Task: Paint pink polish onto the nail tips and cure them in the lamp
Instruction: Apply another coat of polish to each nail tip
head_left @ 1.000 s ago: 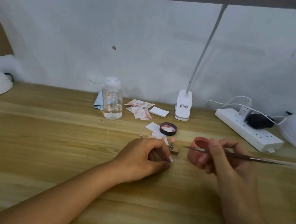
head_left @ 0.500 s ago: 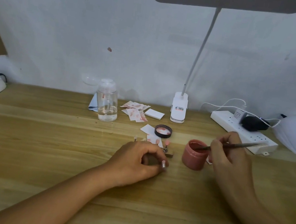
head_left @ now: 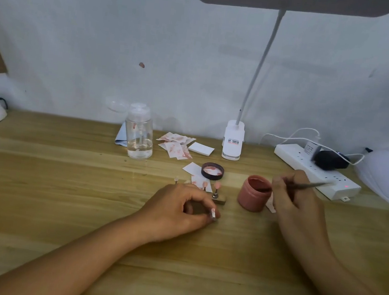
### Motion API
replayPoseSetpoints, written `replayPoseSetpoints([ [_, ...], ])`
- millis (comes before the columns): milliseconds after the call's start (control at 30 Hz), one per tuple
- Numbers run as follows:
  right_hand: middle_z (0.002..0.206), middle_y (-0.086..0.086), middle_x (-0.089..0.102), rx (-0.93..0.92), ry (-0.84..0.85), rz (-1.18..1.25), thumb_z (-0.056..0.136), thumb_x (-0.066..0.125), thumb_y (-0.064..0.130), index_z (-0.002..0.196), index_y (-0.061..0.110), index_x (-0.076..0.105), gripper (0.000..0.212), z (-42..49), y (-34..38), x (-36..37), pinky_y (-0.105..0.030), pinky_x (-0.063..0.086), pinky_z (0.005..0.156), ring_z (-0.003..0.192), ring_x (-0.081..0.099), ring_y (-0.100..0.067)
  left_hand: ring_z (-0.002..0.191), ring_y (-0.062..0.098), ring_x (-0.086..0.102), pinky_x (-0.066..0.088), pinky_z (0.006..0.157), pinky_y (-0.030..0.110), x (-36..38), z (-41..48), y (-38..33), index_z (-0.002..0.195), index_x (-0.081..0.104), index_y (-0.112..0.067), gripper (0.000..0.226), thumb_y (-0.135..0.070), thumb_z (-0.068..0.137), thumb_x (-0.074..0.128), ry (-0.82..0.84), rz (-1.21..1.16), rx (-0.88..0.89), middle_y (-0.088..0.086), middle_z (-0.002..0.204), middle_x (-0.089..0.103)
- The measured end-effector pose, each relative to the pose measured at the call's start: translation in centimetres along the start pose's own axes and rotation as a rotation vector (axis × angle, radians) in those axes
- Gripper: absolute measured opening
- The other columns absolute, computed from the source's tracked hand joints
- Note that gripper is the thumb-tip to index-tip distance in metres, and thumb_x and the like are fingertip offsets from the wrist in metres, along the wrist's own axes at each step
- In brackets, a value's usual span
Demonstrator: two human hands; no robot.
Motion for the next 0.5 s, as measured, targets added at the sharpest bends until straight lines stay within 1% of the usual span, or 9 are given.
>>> replayPoseSetpoints([
  [33, 0.070, -0.002, 0.062, -0.001, -0.006, -0.003, 0.098, 0.048, 0.026, 0.090, 0.018, 0.055, 0.013, 0.1, 0.0, -0.1, -0.044, 0.049, 0.067, 0.068, 0.058, -0.020, 0.054, -0.002, 0.049, 0.034, 0.053, 0.012, 0.0, 0.0, 0.0, 0.077, 0.070, -0.051, 0.020, -0.033, 0.083, 0.076, 0.000, 0.003, 0.001, -0.035, 0.078, 0.060],
  [100, 0.071, -0.002, 0.064, 0.004, 0.012, -0.024, 0.098, 0.049, 0.026, 0.090, 0.018, 0.056, 0.014, 0.3, -0.2, 0.2, -0.040, 0.048, 0.067, 0.071, 0.059, -0.020, 0.054, -0.002, 0.049, 0.034, 0.053, 0.013, 0.1, 0.0, 0.0, 0.080, 0.072, -0.049, 0.015, -0.034, 0.082, 0.076, 0.002, 0.001, -0.003, -0.034, 0.076, 0.060],
  [167, 0.074, -0.002, 0.064, 0.004, 0.015, -0.017, 0.098, 0.049, 0.026, 0.091, 0.018, 0.056, 0.013, 0.3, -0.3, 0.4, -0.042, 0.050, 0.069, 0.073, 0.060, -0.019, 0.054, -0.002, 0.048, 0.033, 0.053, 0.012, 0.1, 0.0, 0.1, 0.085, 0.076, -0.043, 0.010, -0.034, 0.082, 0.076, -0.003, -0.011, -0.004, -0.032, 0.073, 0.060],
  [233, 0.067, 0.001, 0.062, -0.017, -0.043, 0.030, 0.098, 0.048, 0.025, 0.088, 0.020, 0.055, 0.013, 0.2, -0.2, -0.2, -0.042, 0.050, 0.065, 0.067, 0.059, -0.014, 0.053, -0.001, 0.048, 0.032, 0.053, 0.012, 0.0, 0.1, 0.2, 0.088, 0.077, -0.039, 0.009, -0.030, 0.083, 0.076, -0.009, -0.017, -0.004, -0.031, 0.069, 0.059],
  [300, 0.064, -0.001, 0.064, -0.034, -0.089, 0.123, 0.099, 0.046, 0.025, 0.087, 0.020, 0.054, 0.015, -0.2, 0.1, -0.9, -0.036, 0.048, 0.060, 0.061, 0.060, -0.010, 0.052, -0.002, 0.048, 0.032, 0.053, 0.011, 0.0, 0.1, 0.2, 0.090, 0.078, -0.036, 0.011, -0.027, 0.084, 0.076, -0.008, -0.010, -0.004, -0.033, 0.066, 0.058],
  [367, 0.068, 0.001, 0.069, -0.028, -0.110, 0.235, 0.099, 0.046, 0.023, 0.089, 0.017, 0.056, 0.015, -0.8, 0.5, -1.2, -0.032, 0.049, 0.063, 0.062, 0.062, -0.009, 0.053, -0.003, 0.049, 0.032, 0.053, 0.010, 0.0, 0.1, 0.2, 0.090, 0.078, -0.034, 0.011, -0.025, 0.084, 0.076, -0.003, -0.005, -0.005, -0.035, 0.068, 0.059],
  [433, 0.071, -0.002, 0.072, -0.010, -0.123, 0.360, 0.097, 0.052, 0.016, 0.087, 0.013, 0.058, 0.012, -1.5, 0.9, -1.4, -0.032, 0.055, 0.066, 0.066, 0.066, -0.013, 0.055, -0.005, 0.051, 0.033, 0.055, 0.009, 0.0, 0.1, 0.3, 0.088, 0.077, -0.034, 0.010, -0.026, 0.083, 0.077, 0.000, -0.013, -0.006, -0.035, 0.071, 0.060],
  [500, 0.070, -0.006, 0.072, 0.023, -0.110, 0.512, 0.092, 0.060, 0.008, 0.084, 0.006, 0.059, 0.009, -2.1, 1.5, -1.3, -0.025, 0.057, 0.064, 0.066, 0.068, -0.014, 0.058, -0.007, 0.052, 0.035, 0.056, 0.009, 0.0, 0.1, 0.3, 0.084, 0.076, -0.038, 0.012, -0.026, 0.082, 0.078, -0.001, -0.018, -0.002, -0.036, 0.073, 0.061],
])
Point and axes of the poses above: each hand's wrist, its own z-axis towards the middle knuckle, its own x-axis out of the palm, y = z × x, the point moved 9 cm from there along z, towards the middle knuckle
